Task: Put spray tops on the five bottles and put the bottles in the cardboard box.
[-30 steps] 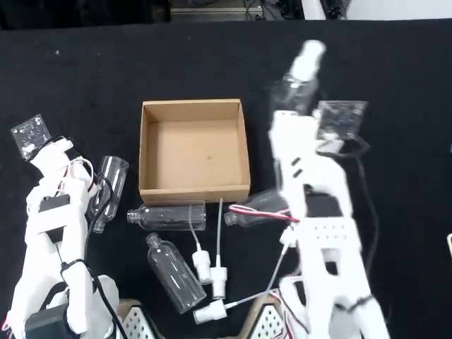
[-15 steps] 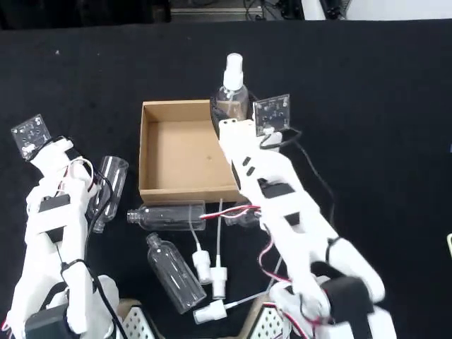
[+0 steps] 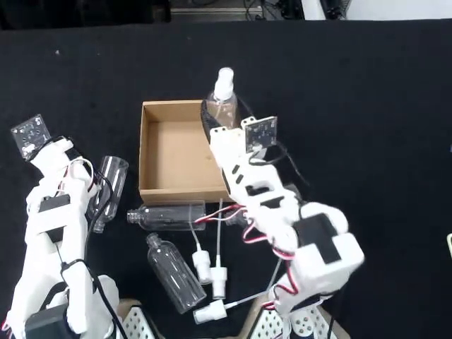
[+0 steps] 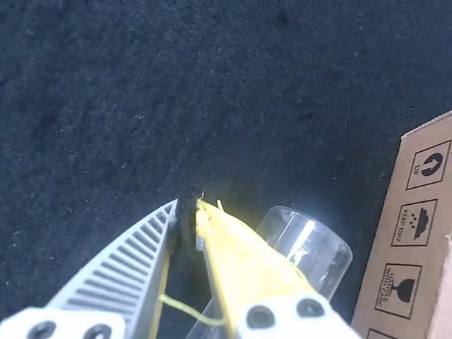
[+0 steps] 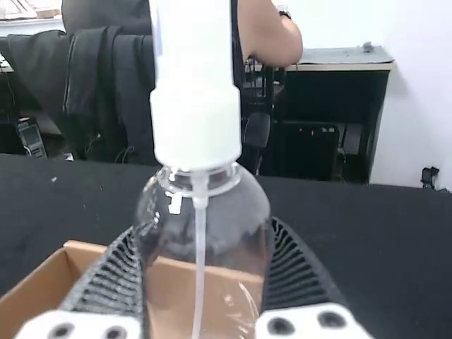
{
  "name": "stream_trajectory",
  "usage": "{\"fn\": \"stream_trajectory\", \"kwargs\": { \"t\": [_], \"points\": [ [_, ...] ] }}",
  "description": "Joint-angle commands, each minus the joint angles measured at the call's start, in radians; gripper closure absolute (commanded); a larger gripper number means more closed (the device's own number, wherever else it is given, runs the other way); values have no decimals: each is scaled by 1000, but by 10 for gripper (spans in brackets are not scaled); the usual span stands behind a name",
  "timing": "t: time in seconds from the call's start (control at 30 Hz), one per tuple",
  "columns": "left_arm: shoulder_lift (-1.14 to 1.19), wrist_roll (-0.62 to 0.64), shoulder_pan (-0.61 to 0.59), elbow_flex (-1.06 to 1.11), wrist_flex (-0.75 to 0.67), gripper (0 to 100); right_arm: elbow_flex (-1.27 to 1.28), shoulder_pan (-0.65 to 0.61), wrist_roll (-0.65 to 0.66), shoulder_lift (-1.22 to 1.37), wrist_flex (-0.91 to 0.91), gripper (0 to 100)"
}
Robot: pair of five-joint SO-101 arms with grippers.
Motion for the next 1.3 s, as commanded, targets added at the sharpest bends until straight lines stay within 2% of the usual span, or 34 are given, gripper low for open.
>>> {"fn": "stream_trajectory", "kwargs": {
  "t": [0.0,0.43,1.0,1.2,1.27],
  "points": [
    [-9,9,-4,-7,-20,970,-90,-18,-5,42,-41,988],
    [-9,9,-4,-7,-20,970,-205,-20,-5,236,-40,988],
    [-9,9,-4,-7,-20,970,-209,-21,-5,248,-40,983],
    [-9,9,-4,-7,-20,970,-200,-29,-5,248,-37,822],
    [-9,9,-4,-7,-20,970,-199,-38,-5,248,-37,799]
  ]
}}
